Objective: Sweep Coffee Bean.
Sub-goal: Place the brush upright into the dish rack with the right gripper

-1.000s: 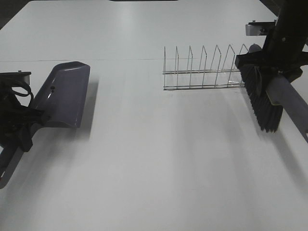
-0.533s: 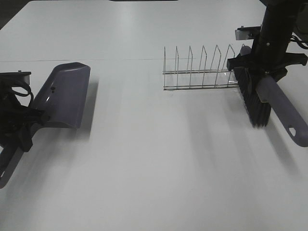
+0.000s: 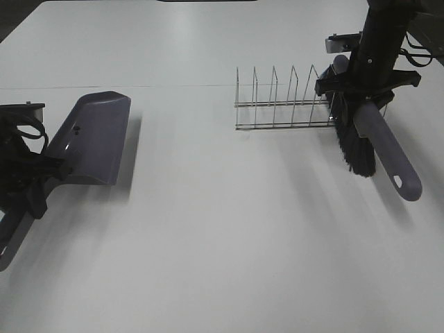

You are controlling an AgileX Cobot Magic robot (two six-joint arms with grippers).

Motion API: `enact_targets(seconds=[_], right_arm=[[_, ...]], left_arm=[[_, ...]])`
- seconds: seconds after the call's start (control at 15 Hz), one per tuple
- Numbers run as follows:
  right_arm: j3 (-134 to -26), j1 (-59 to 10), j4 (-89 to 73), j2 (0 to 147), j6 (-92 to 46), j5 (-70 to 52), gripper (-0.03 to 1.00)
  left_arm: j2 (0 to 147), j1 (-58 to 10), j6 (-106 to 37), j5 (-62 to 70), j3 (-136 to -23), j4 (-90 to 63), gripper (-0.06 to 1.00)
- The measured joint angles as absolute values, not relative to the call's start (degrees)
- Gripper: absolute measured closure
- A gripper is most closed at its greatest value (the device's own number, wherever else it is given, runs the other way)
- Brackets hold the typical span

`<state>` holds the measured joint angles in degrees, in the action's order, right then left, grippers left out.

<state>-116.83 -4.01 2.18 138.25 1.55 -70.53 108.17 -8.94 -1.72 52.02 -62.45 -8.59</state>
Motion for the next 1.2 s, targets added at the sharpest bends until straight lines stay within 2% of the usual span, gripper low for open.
enact_targets(seconds=[1.07, 1.13, 1.2], right_arm=[[-121.3, -3.61, 1.55, 141.98, 0.57, -70.93, 0.68], [-121.3, -3.61, 1.49, 141.86, 0.4, -70.76, 0.65], [-121.3, -3.61, 0.74, 141.81, 0.0, -70.7, 0.52]], left_arm=[[108.17, -8.94, -1.72, 52.71, -62.45, -9.0, 0.62], [108.17, -8.94, -1.72, 53.29, -62.45, -9.0, 0.62], [108.17, -8.94, -1.72, 53.29, -62.45, -9.0, 0.62]])
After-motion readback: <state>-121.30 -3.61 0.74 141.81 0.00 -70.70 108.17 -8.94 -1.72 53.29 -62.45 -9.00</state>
